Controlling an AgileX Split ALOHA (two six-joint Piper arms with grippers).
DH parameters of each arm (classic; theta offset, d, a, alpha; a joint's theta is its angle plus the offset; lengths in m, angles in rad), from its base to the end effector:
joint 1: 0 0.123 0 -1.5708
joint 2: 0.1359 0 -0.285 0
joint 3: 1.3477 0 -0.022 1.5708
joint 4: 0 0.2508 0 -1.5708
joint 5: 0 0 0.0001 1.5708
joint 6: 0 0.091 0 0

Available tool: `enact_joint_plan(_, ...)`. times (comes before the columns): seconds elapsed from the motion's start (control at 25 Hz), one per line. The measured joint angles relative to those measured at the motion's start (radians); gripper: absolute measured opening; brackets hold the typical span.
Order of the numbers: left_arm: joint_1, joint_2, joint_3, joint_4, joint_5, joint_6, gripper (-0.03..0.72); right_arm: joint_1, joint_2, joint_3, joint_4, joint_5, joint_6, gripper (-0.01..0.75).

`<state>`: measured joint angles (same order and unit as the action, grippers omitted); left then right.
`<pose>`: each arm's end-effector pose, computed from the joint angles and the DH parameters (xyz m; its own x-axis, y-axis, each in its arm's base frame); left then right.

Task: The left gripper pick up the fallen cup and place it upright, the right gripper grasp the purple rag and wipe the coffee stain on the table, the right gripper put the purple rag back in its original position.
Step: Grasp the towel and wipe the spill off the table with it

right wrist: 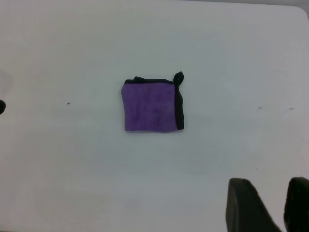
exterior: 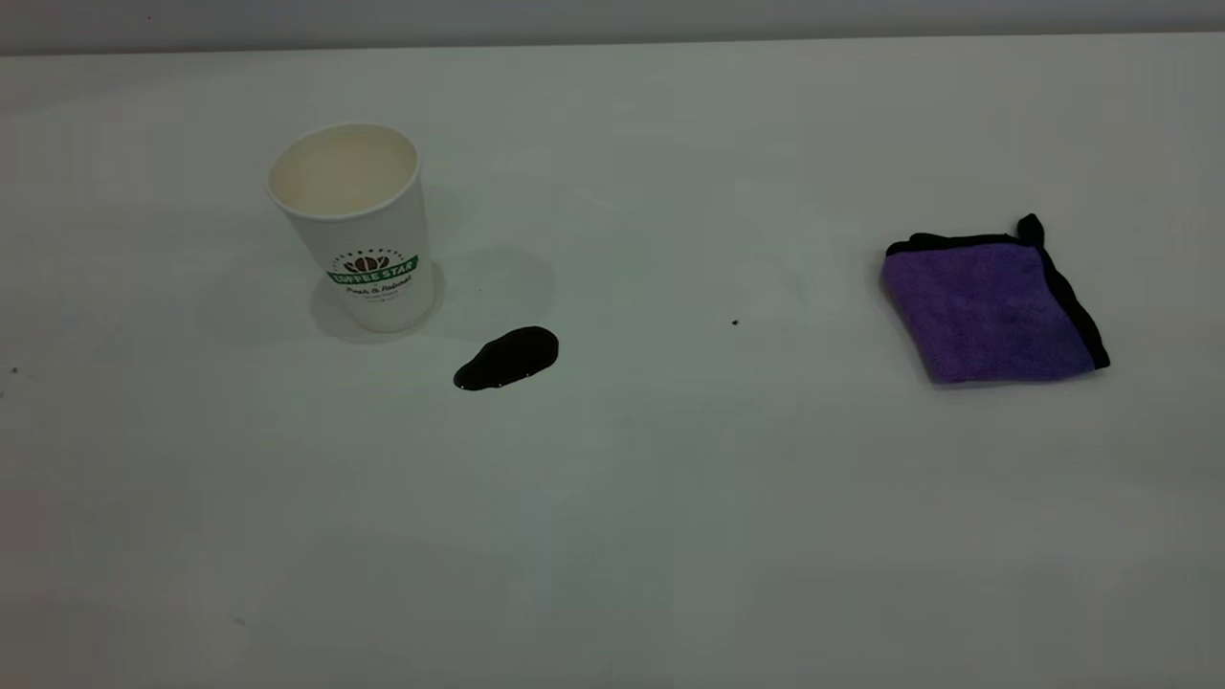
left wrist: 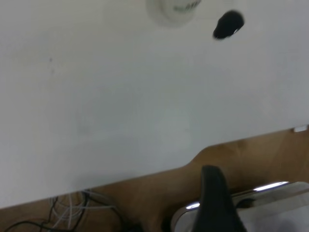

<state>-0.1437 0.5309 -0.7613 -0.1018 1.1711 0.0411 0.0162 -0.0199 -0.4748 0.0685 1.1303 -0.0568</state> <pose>0.0651 -0.0180 0.3303 -0.7443 0.1091 -0.6588 0.2046 0.9764 -0.0695 -0.0082 0.0055 0.2648 -0.5184 -0.0359 -0.8544 -0.0833 0.9965 0.0087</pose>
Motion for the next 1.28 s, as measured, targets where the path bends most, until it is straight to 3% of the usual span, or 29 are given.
enact_joint_plan(0.32,0.0,-0.298,0.206,0.044,0.0,0.063,0.504,0.0,0.0,0.0,0.0,0.0,0.0,0.241)
enact_joint_plan(0.96,0.0,-0.393,0.272,0.077,-0.045,0.026,0.503,0.0,0.0,0.0,0.0,0.0,0.0,0.241)
enact_joint_plan(1.12,0.077,-0.402,0.272,0.077,-0.046,0.025,0.503,0.0,0.0,0.0,0.0,0.0,0.0,0.241)
enact_joint_plan(1.28,0.218,-0.456,0.272,0.077,-0.046,0.025,0.503,0.0,0.0,0.0,0.0,0.0,0.0,0.241)
